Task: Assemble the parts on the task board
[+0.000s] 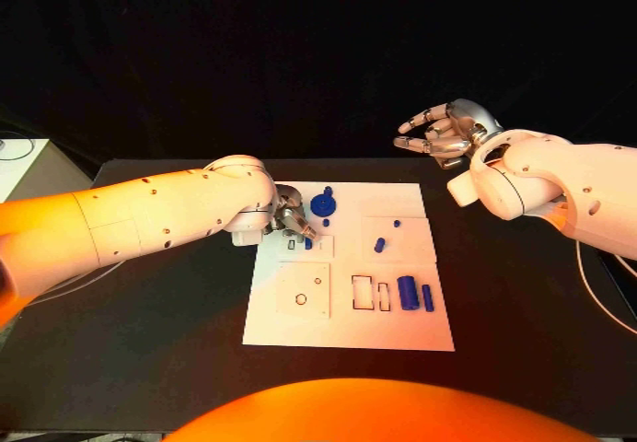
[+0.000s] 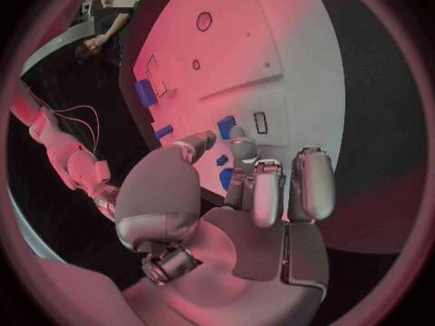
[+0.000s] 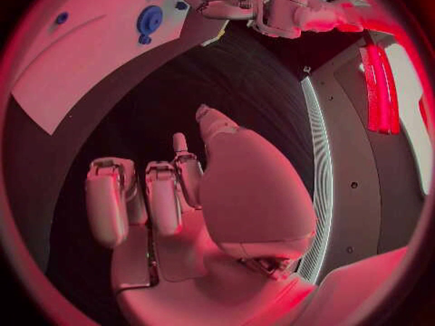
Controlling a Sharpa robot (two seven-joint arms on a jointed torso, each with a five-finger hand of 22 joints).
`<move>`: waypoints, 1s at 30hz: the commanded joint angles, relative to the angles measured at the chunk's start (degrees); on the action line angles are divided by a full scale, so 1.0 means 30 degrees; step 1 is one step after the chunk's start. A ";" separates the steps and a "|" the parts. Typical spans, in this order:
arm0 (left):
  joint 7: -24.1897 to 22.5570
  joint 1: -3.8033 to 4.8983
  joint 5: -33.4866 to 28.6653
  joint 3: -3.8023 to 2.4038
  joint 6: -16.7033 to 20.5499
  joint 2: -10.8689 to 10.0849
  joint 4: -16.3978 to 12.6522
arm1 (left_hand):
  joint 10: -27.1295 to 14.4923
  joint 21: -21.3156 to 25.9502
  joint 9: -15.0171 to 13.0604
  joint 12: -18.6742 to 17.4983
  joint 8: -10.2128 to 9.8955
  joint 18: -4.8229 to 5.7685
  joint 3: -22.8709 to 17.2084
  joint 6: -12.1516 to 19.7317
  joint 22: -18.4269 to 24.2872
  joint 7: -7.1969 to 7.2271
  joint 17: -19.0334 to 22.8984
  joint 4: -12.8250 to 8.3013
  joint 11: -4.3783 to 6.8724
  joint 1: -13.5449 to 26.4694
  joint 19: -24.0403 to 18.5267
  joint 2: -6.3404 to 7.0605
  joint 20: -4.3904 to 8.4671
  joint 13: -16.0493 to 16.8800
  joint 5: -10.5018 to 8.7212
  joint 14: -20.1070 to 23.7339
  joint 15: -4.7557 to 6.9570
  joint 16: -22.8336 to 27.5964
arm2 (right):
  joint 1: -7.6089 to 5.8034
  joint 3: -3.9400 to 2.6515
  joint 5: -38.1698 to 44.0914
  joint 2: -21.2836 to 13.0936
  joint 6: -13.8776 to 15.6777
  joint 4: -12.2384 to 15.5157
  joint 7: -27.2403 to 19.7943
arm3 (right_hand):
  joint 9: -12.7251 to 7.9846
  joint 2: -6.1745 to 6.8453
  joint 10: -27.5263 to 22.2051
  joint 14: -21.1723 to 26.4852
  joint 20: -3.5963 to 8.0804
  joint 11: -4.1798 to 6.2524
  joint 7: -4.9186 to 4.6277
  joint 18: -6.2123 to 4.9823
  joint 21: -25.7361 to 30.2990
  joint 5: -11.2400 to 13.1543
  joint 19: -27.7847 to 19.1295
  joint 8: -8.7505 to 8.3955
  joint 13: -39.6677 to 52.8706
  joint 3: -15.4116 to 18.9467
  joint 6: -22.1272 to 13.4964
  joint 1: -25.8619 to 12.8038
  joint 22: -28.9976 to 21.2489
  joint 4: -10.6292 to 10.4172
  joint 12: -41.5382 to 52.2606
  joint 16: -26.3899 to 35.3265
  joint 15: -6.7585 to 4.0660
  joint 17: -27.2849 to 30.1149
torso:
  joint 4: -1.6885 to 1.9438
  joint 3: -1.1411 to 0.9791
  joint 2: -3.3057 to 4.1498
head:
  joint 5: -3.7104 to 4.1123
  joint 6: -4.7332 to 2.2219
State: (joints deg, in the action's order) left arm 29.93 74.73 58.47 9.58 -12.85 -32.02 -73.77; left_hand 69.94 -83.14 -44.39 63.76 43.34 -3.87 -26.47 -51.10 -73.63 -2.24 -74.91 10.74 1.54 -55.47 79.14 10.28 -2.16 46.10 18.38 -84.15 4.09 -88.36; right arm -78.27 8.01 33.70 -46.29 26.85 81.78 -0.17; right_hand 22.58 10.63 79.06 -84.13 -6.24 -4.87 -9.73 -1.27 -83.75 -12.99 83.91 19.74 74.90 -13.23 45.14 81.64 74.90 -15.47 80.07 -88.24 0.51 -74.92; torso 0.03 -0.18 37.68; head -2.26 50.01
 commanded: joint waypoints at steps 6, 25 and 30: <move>-0.0151 0.0016 0.0274 -0.0409 0.0096 -0.0233 -0.0298 | 0.0143 0.0100 -0.0209 0.0195 -0.0028 0.0114 0.1071 -0.0126 -0.0037 -0.0047 -0.4409 0.1208 -0.0035 -0.0550 0.0119 0.0107 0.0048 0.0100 -0.1896 -0.1741 0.0138 -0.0116 | 0.0013 0.0002 0.0147 -0.0027 -0.0511 -0.0054 -0.0052 | -0.0043 0.0148 -0.0298 -0.1548 -0.0042 -0.0034 -0.0031 -0.0217 0.0408 0.0217 0.0839 -0.0021 0.1127 -0.0076 -0.0289 -0.0154 0.3362 0.0009 -0.0270 0.0165 0.0012 -0.3604 | 0.0039 -0.0002 0.0002 | 0.0028 -0.0003; -0.0412 0.0823 -0.0358 -0.2105 -0.1090 -0.1021 0.0429 | -0.1983 0.1094 -0.0009 -0.1171 -0.1112 -0.0265 0.1934 0.1583 0.1741 -0.0824 -0.2972 0.1928 -0.0710 -0.2342 -0.1181 -0.0431 -0.0380 -0.2064 -0.2157 -0.1151 -0.0420 0.0959 | 0.0029 0.0012 0.0160 -0.0064 -0.0473 -0.0185 -0.0056 | -0.0045 0.0142 -0.0317 -0.1536 -0.0049 -0.0044 -0.0040 -0.0229 0.0464 0.0282 0.0814 -0.0017 0.1113 -0.0076 -0.0325 -0.0200 0.3327 -0.0003 -0.0287 0.0191 0.0020 -0.3564 | 0.0007 -0.0035 0.0019 | 0.0046 -0.0302; -0.0560 0.1165 -0.0139 -0.2338 -0.2091 -0.0904 0.1670 | -0.2775 0.1441 0.0932 -0.1660 -0.2498 -0.0372 0.2130 0.2830 0.2274 -0.1449 -0.2633 0.1930 -0.1268 -0.2533 -0.1546 -0.0645 -0.0749 -0.2957 -0.2191 -0.0982 -0.0880 0.1207 | 0.0029 0.0013 0.0160 -0.0097 -0.0450 -0.0202 -0.0057 | -0.0045 0.0142 -0.0317 -0.1536 -0.0049 -0.0044 -0.0040 -0.0229 0.0464 0.0282 0.0814 -0.0017 0.1113 -0.0076 -0.0325 -0.0200 0.3327 -0.0003 -0.0287 0.0191 0.0020 -0.3564 | -0.0005 -0.0028 0.0035 | 0.0009 -0.0516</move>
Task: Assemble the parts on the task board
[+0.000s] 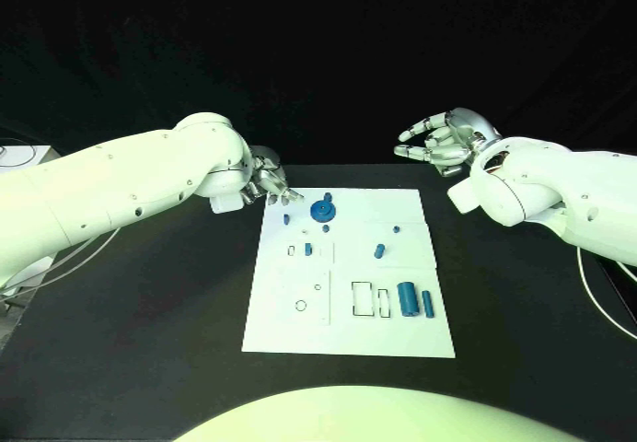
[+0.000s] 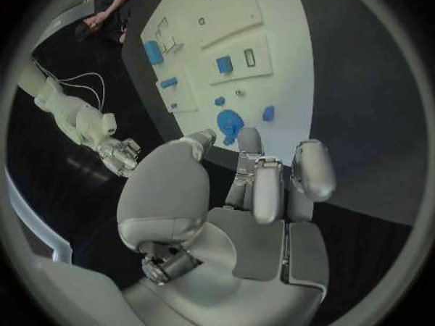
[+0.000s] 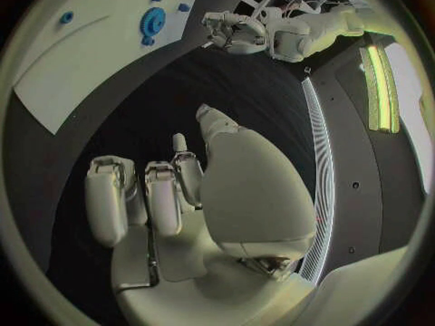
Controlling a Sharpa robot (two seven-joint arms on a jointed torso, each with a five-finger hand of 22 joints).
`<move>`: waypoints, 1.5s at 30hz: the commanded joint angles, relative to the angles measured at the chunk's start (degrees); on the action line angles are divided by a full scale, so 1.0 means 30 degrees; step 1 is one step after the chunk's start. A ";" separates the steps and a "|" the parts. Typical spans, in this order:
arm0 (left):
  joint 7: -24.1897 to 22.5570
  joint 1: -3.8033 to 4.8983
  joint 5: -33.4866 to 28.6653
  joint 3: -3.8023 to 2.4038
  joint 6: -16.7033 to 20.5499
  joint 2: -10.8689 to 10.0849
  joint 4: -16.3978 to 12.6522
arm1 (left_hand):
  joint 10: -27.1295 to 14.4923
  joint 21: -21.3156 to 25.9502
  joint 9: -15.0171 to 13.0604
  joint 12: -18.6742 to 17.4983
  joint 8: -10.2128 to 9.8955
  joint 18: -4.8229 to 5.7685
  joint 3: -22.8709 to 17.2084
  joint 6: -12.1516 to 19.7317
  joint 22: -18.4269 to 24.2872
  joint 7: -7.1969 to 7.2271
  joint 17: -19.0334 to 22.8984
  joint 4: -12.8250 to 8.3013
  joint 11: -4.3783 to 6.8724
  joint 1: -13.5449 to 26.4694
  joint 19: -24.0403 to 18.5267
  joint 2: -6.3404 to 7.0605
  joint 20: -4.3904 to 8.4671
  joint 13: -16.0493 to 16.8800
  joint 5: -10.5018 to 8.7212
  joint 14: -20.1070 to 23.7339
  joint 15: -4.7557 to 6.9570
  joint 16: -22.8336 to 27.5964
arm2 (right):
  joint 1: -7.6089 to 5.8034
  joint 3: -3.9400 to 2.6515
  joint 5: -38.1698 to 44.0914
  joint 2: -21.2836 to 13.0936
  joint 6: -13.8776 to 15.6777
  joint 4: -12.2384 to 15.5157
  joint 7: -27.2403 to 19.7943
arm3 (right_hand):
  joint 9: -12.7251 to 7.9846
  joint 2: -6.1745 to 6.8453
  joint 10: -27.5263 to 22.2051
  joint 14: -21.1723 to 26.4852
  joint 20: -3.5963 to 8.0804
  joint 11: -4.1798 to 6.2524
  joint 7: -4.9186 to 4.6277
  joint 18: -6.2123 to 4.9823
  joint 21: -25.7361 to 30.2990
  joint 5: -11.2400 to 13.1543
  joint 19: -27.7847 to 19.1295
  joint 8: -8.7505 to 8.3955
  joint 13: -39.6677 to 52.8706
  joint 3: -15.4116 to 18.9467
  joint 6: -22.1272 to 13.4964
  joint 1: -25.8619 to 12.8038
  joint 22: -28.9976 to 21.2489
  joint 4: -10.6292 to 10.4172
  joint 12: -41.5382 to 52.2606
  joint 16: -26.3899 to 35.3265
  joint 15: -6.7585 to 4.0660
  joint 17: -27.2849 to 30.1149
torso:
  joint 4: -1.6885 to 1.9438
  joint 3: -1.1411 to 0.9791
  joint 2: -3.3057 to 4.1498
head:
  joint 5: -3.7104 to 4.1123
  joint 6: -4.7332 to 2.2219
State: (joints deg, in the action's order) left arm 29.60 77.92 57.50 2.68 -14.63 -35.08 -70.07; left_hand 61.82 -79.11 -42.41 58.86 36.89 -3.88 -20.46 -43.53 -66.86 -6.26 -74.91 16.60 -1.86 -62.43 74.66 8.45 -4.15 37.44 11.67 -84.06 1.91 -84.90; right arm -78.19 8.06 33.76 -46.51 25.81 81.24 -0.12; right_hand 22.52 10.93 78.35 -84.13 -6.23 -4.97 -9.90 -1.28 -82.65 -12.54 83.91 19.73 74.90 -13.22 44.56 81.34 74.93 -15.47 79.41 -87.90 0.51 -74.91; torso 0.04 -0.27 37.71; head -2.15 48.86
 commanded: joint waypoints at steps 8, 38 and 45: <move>-0.0728 0.0247 0.0389 -0.0152 -0.1499 0.0980 0.2612 | 0.0125 0.0007 0.1012 0.0251 -0.1131 -0.0336 0.0374 0.0877 -0.0205 -0.0347 -0.2806 0.0032 -0.0322 -0.0220 0.0129 -0.0103 -0.0267 0.0163 0.0007 -0.1096 -0.0337 -0.0100 | 0.0007 -0.0005 0.0141 0.0001 -0.0179 -0.0038 -0.0097 | -0.0022 0.0020 -0.0051 -0.1538 -0.0051 -0.0009 0.0016 -0.0230 0.0105 0.0134 0.0810 -0.0008 0.1139 -0.0095 -0.0137 -0.0100 0.3311 0.0002 -0.0044 0.0073 0.0021 -0.3577 | -0.0038 0.0003 0.0131 | -0.0211 -0.0372; -0.1189 -0.0370 0.0348 0.0481 -0.3606 0.3584 0.6790 | 0.0182 -0.0113 0.1306 0.0381 -0.0882 -0.0301 0.0635 0.0113 -0.0437 -0.0297 -0.2942 0.0053 -0.0299 -0.0070 0.0301 -0.0425 -0.0304 0.0175 0.0007 -0.1166 -0.0335 -0.0231 | 0.0009 0.0009 -0.0637 0.0184 0.1528 -0.0166 -0.1453 | -0.0014 0.0129 -0.1572 -0.0426 0.0156 0.0188 0.0174 -0.1294 0.5222 -0.0414 -0.1245 0.0362 -0.0954 -0.1063 -0.0012 -0.0315 -0.0044 0.0249 -0.2022 0.2656 -0.0202 -0.0029 | -0.0053 -0.0012 0.0229 | -0.0297 -0.0130; -0.1319 -0.0562 0.0175 0.0565 -0.3827 0.3729 0.7003 | 0.0182 -0.0112 0.1313 0.0388 -0.0886 -0.0300 0.0642 0.0118 -0.0438 -0.0301 -0.2953 0.0052 -0.0301 -0.0055 0.0301 -0.0442 -0.0304 0.0186 0.0002 -0.1170 -0.0338 -0.0239 | 0.0010 0.0038 -0.1106 0.0294 0.1731 -0.0258 -0.2127 | -0.0047 0.0284 -0.3843 0.0762 0.0166 0.0179 0.0149 -0.2094 1.0040 -0.0398 -0.2940 0.0423 -0.3730 -0.1614 -0.0204 -0.0497 -0.3236 0.0401 -0.4751 0.5451 -0.0200 0.2979 | -0.0012 0.0004 0.0207 | -0.0323 -0.0062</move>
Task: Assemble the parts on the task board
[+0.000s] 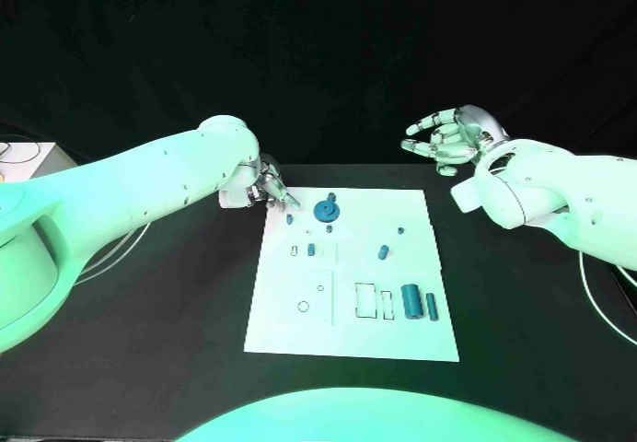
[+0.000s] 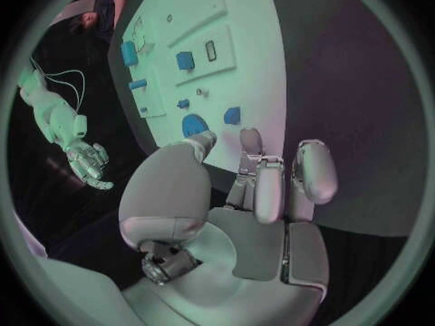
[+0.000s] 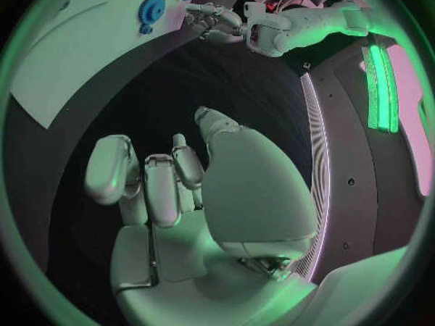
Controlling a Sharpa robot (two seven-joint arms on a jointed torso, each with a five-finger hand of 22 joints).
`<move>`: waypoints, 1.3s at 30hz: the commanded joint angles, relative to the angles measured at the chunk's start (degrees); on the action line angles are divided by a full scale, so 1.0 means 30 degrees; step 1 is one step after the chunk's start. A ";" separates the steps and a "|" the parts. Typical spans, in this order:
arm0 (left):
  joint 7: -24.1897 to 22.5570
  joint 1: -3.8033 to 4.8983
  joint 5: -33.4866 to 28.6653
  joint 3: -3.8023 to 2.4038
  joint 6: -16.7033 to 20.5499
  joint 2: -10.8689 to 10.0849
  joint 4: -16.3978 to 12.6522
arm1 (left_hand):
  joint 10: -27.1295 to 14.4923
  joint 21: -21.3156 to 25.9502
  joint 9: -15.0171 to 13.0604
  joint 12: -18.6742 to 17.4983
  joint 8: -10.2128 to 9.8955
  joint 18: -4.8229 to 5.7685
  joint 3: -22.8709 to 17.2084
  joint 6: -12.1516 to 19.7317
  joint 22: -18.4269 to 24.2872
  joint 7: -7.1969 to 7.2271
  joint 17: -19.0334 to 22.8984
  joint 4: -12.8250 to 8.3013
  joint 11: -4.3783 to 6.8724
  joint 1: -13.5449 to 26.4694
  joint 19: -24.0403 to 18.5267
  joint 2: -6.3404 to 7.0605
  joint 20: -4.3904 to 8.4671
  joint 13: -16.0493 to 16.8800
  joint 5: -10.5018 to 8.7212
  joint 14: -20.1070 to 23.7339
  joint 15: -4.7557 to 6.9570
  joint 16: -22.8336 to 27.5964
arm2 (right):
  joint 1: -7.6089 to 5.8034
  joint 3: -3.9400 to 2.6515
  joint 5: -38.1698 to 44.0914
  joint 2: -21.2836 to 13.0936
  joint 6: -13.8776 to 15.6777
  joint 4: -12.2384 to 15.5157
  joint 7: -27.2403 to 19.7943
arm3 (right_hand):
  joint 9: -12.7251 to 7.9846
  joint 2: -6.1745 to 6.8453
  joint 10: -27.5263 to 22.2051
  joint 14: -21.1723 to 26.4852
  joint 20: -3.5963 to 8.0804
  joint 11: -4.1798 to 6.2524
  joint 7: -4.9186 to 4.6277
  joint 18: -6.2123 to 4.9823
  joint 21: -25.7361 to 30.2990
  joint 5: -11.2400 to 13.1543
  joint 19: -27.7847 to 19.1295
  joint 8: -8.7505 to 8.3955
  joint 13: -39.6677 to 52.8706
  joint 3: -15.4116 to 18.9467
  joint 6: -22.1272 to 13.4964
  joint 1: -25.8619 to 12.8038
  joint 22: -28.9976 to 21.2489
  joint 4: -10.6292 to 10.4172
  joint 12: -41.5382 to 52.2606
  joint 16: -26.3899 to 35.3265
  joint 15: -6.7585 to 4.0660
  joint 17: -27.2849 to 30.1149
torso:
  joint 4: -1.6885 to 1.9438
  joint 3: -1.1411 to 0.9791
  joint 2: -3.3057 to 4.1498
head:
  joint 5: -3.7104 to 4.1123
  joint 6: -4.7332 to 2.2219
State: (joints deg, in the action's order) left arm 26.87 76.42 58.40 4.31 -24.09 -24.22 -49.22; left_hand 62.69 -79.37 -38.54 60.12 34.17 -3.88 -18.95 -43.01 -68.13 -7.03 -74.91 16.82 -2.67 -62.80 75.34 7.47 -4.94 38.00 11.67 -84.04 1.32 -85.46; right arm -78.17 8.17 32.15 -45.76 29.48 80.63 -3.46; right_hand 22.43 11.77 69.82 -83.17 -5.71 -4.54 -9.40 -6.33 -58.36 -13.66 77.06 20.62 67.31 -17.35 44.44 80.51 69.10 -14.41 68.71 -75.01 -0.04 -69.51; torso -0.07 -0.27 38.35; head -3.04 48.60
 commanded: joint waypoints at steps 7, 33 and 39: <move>-0.0464 -0.0168 -0.0288 0.0078 -0.0789 0.0156 0.0165 | -0.0103 -0.0032 0.0032 -0.0020 0.0015 -0.0294 0.0138 -0.0054 -0.0030 -0.0046 -0.2955 -0.0026 -0.0032 0.0074 0.0082 -0.0138 -0.0043 0.0018 0.0001 -0.1176 -0.0142 -0.0053 | 0.0051 0.0077 -0.1587 0.0210 0.0725 -0.0251 -0.2420 | -0.0031 0.0335 -0.4854 0.3591 -0.0122 -0.0131 -0.0175 -0.1381 1.0994 -0.0154 -0.2937 0.0305 -0.7834 -0.1964 -0.0457 -0.0429 -0.7842 0.0582 -0.7480 1.0455 0.0174 0.8491 | 0.0003 0.0007 -0.0037 | -0.0040 0.0031; -0.0468 -0.0207 -0.0885 0.0232 -0.1069 0.0152 0.0135 | -0.0173 -0.0076 0.0204 0.0073 0.0163 -0.0280 -0.0682 -0.0254 -0.0150 0.0022 -0.3012 -0.0378 0.0036 -0.1475 0.0100 -0.0762 -0.0044 0.0009 0.0038 -0.1178 -0.0109 -0.0123 | 0.0320 0.0212 -0.3409 0.0522 0.0508 -0.0671 -0.4201 | -0.0895 0.0253 -0.6431 0.8141 -0.2534 -0.1993 -0.1639 -0.1377 1.8240 -0.0496 -0.6503 -0.1145 -1.8473 -0.3936 -0.1214 -0.1446 -1.6456 0.2310 -1.5762 2.1308 0.2462 1.3969 | 0.0002 0.0012 -0.0033 | -0.0123 0.0089; -0.0446 -0.0209 -0.0940 0.0236 -0.0806 0.0158 0.0114 | -0.0179 -0.0071 0.0199 0.0070 0.0197 -0.0284 -0.0783 -0.0289 -0.0141 0.0037 -0.3009 -0.0382 0.0047 -0.1573 0.0091 -0.0807 -0.0037 -0.0010 0.0034 -0.1178 -0.0099 -0.0125 | 0.0353 0.0224 -0.3399 0.0527 0.0318 -0.0685 -0.3971 | -0.0905 0.0185 -0.6413 0.8107 -0.2537 -0.1998 -0.1652 -0.1382 1.8227 -0.0524 -0.6483 -0.1162 -1.8573 -0.3966 -0.1192 -0.1419 -1.6565 0.2363 -1.5769 2.1355 0.2462 1.4022 | -0.0009 0.0012 -0.0036 | -0.0130 0.0107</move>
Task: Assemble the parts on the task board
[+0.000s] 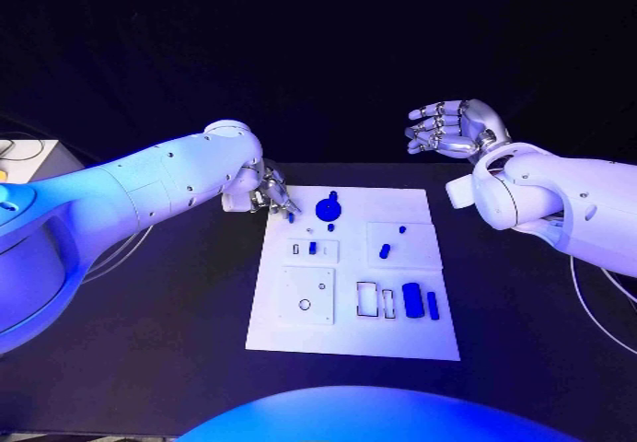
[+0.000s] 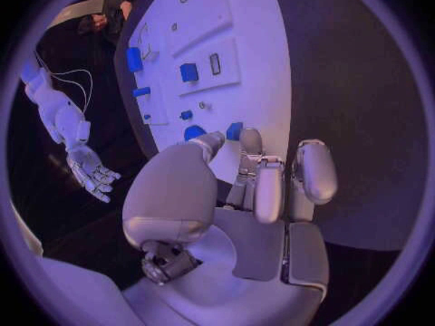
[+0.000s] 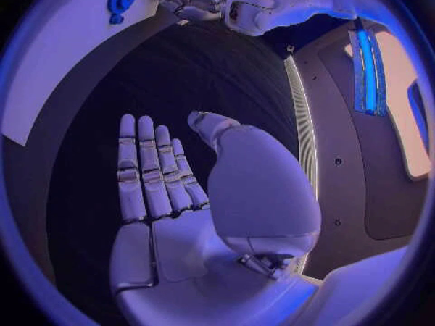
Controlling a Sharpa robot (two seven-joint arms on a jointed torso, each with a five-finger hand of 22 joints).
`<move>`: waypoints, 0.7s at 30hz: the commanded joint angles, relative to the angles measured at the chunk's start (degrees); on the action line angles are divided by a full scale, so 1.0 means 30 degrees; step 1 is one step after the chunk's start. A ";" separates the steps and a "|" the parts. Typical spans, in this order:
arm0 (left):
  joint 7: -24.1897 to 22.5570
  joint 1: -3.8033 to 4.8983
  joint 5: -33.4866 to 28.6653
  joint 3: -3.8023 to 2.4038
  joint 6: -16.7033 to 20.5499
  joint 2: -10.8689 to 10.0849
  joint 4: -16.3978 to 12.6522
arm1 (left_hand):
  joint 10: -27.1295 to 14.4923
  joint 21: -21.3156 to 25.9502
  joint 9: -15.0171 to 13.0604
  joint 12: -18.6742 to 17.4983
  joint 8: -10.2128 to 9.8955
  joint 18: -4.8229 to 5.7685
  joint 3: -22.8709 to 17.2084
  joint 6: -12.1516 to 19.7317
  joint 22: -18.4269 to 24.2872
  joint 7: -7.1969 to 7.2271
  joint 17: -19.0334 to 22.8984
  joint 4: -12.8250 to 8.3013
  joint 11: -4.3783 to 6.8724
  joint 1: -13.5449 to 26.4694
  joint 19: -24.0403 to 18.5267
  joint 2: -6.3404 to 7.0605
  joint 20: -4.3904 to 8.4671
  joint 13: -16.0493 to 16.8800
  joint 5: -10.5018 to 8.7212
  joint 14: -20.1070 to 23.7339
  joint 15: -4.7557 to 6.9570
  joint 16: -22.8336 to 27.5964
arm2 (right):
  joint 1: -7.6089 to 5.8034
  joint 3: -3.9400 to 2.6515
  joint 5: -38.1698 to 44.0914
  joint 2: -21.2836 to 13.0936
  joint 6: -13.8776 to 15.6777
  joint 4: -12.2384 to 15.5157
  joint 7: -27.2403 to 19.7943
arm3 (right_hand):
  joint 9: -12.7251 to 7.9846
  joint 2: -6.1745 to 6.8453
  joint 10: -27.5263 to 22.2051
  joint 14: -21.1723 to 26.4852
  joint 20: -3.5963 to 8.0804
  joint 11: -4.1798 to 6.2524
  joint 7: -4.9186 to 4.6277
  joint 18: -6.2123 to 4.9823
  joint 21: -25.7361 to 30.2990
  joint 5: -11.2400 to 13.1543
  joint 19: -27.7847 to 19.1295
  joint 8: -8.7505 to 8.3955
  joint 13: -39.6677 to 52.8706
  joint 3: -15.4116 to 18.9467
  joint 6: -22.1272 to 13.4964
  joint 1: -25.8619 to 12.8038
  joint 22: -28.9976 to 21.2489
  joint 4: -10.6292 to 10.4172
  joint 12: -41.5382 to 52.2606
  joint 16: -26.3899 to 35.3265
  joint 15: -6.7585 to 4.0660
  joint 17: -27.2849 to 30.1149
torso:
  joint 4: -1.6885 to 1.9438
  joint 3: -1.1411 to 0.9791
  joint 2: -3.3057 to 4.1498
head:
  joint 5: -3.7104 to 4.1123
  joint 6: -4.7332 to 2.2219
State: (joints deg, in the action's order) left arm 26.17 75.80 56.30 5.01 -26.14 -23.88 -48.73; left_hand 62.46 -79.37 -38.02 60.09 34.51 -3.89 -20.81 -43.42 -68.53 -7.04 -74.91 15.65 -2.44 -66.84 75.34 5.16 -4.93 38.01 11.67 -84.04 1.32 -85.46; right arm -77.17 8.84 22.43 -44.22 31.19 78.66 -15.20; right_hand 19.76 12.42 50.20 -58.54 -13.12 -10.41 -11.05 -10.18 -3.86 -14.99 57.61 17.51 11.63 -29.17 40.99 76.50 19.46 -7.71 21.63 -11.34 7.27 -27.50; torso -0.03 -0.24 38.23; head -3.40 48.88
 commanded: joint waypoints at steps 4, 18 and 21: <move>-0.0211 -0.0005 -0.0363 0.0005 0.0053 0.0039 -0.0059 | -0.0087 -0.0074 -0.0038 0.0101 0.0229 -0.0284 -0.0401 -0.0272 -0.0015 0.0096 -0.3004 0.0008 0.0018 -0.0409 0.0092 -0.0203 -0.0016 -0.0008 0.0025 -0.1177 -0.0068 -0.0129 | 0.0026 0.0004 -0.0146 0.0009 -0.0509 -0.0015 0.0094 | -0.0034 -0.0074 0.0130 -0.0122 -0.0077 -0.0061 -0.1125 -0.0093 0.0057 -0.0117 0.0016 -0.0161 -0.0154 -0.0041 -0.0031 -0.0070 -0.0159 0.0204 -0.0097 0.0206 0.0039 0.0090 | -0.0009 -0.0005 0.0029 | -0.0008 0.0037; -0.0122 -0.0005 -0.1297 0.0005 -0.0129 -0.0016 -0.0130 | 0.0112 -0.0157 -0.0956 0.0005 0.1236 -0.0246 -0.4209 -0.0189 -0.0247 0.0461 -0.3090 -0.2137 0.0365 -0.2124 0.0188 -0.0276 0.0249 -0.0129 -0.0045 -0.1220 0.0260 -0.0218 | 0.0074 0.0019 -0.0114 0.0011 -0.0593 0.0008 0.0117 | -0.0069 -0.0168 0.0101 -0.0164 -0.0097 -0.0097 -0.1165 -0.0093 0.0041 -0.0224 0.0037 -0.0230 -0.0372 -0.0041 -0.0046 -0.0136 -0.0386 0.0248 -0.0129 0.0305 0.0065 0.0200 | -0.0007 -0.0008 0.0003 | -0.0129 0.0104; -0.0152 -0.0005 -0.1447 0.0005 -0.0156 -0.0039 -0.0122 | 0.0349 -0.0208 -0.1531 -0.0069 0.1679 -0.0228 -0.5971 -0.0128 -0.0357 0.0481 -0.3138 -0.3136 0.0425 -0.1825 0.0241 -0.0053 0.0305 -0.0161 -0.0053 -0.1241 0.0294 -0.0256 | 0.0082 0.0020 -0.0114 0.0007 -0.0604 0.0013 0.0107 | -0.0074 -0.0191 0.0117 -0.0212 -0.0096 -0.0097 -0.1170 -0.0098 0.0024 -0.0260 0.0074 -0.0237 -0.0424 -0.0032 -0.0031 -0.0168 -0.0437 0.0249 -0.0122 0.0309 0.0060 0.0220 | -0.0020 0.0011 0.0008 | -0.0140 0.0112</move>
State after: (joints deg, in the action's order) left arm 26.22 75.80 53.49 5.02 -25.89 -24.00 -49.03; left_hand 63.28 -79.80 -39.39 60.08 38.32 -3.89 -34.49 -43.83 -69.61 -5.95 -74.91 10.34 -1.17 -72.20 76.07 4.89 -4.20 37.56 11.26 -83.95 1.84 -86.04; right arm -76.95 8.93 22.22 -44.21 29.95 78.67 -14.75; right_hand 19.62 12.19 50.37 -58.75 -13.11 -10.57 -11.04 -10.19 -3.87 -15.44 57.61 17.05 10.41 -29.26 40.98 76.26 18.19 -7.33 21.63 -10.59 7.48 -26.91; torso -0.06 -0.26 38.26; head -3.76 49.20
